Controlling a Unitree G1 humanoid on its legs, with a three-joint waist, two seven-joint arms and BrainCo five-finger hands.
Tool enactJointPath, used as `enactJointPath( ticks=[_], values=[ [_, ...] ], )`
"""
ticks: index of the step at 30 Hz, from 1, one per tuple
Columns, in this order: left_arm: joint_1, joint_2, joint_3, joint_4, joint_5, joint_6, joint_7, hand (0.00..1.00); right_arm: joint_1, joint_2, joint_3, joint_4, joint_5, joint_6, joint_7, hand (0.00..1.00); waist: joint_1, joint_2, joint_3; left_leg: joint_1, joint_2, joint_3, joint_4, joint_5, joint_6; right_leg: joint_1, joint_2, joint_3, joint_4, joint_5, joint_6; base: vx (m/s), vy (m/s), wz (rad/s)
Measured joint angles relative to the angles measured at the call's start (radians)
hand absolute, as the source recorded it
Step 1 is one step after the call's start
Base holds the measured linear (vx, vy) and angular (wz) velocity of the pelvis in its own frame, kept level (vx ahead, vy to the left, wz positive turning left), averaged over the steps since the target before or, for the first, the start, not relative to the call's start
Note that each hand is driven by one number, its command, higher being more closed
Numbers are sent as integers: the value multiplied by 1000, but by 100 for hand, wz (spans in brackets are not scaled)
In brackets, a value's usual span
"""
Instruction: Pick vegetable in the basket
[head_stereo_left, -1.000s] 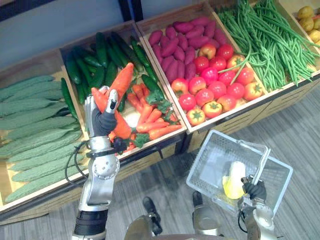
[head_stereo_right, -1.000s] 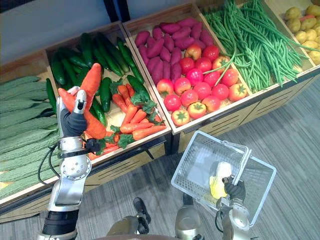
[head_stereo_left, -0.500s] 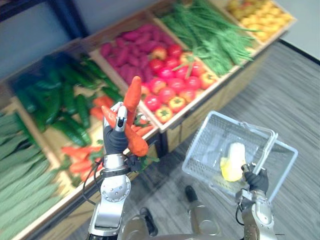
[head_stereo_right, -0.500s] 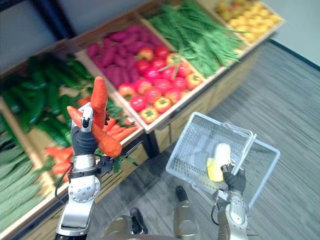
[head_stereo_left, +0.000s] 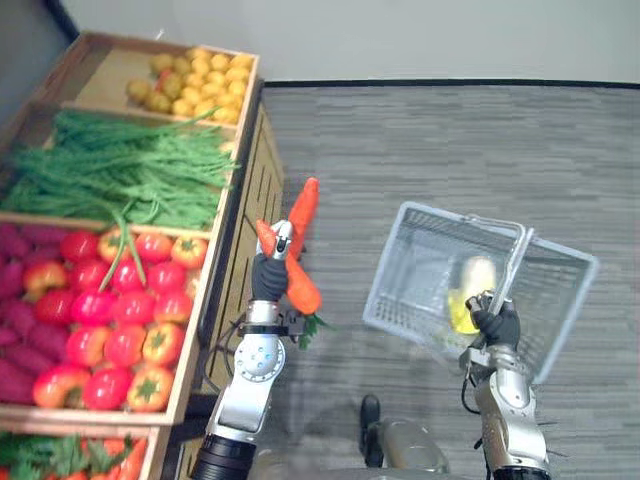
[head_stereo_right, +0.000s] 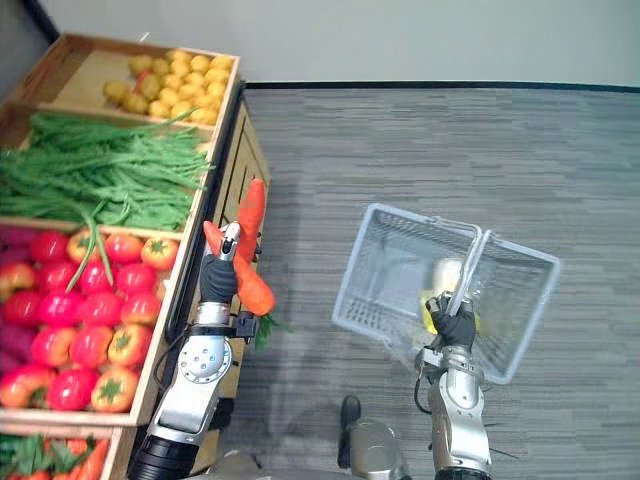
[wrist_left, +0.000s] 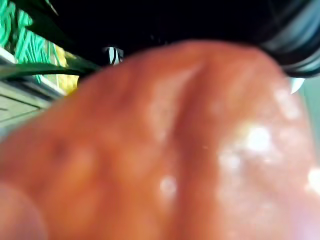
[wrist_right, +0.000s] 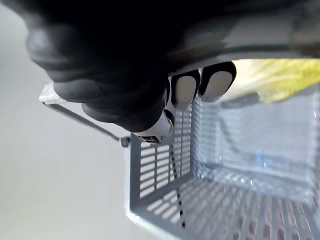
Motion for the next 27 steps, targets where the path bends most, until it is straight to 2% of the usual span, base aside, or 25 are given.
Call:
enactJointPath(
  ticks=[1, 2, 3, 4, 5, 7, 10, 12, 19, 27],
  values=[
    [7, 0, 5, 0, 0, 0, 0, 100, -1, -2, 2, 2, 0, 0, 0, 100, 4, 1, 0, -13, -51, -94, -112, 10, -17, 11, -7, 44, 0, -3, 26, 216, 284, -123],
    [16, -2, 5, 0, -3, 1, 0, 100, 6, -4, 10, 3, 2, 1, 0, 100, 3, 12, -7, -13, -72, -164, -244, 63, -72, 14, -4, 79, -1, -2, 48, 154, 262, -122],
    [21, -4, 3, 0, -10, 0, 0, 100, 12, -10, 16, 2, 6, 0, 1, 100, 1, 25, -15, -12, -66, -183, -311, 138, -85, 13, 6, 94, -4, -3, 66, 154, 291, -108],
    [18, -10, -1, 18, -20, 0, -4, 100, 18, -11, 24, 18, 16, 1, 4, 100, -4, 25, -21, -4, -58, -177, -340, 158, -82, 25, 12, 132, -26, 2, 95, 147, 266, -77],
    [15, -1, -4, 42, -26, 2, -21, 100, 38, 3, 38, 19, 37, 1, 13, 100, -9, -3, -34, 17, -81, -149, -377, 161, -74, 32, -17, 135, -60, 18, 106, 140, 247, -59],
    [18, 2, -14, 50, -41, 8, -27, 100, 64, 29, 67, 19, 64, 2, 27, 100, -11, -31, -45, 39, -113, -121, -430, 176, -52, 33, -52, 156, -87, 27, 120, 101, 182, -24],
    [18, 3, -46, 57, -56, 9, -46, 100, 84, 39, 120, 19, 97, 19, 48, 100, -16, -32, -48, 62, -144, -106, -471, 185, -36, 34, -85, 161, -85, 16, 136, 79, 125, -5],
    [19, 2, -67, 57, -58, 20, -56, 100, 85, 39, 180, 19, 126, 43, 77, 100, -6, -33, -48, 83, -148, -94, -491, 188, -32, 34, -86, 177, -85, 15, 138, 76, 52, -16],
    [11, 0, -149, 141, -91, 41, -68, 100, 85, 47, 280, 17, 179, 44, 156, 100, -8, -40, -67, 112, -138, -87, -529, 190, -35, 47, -80, 183, -102, 16, 139, 46, -12, -5],
    [8, 1, -202, 280, -143, 70, -66, 100, 90, 48, 374, 20, 213, 46, 155, 100, -6, -73, -102, 140, -141, -92, -597, 221, -39, 46, -83, 184, -104, 16, 139, 5, 2, 1]
  ],
)
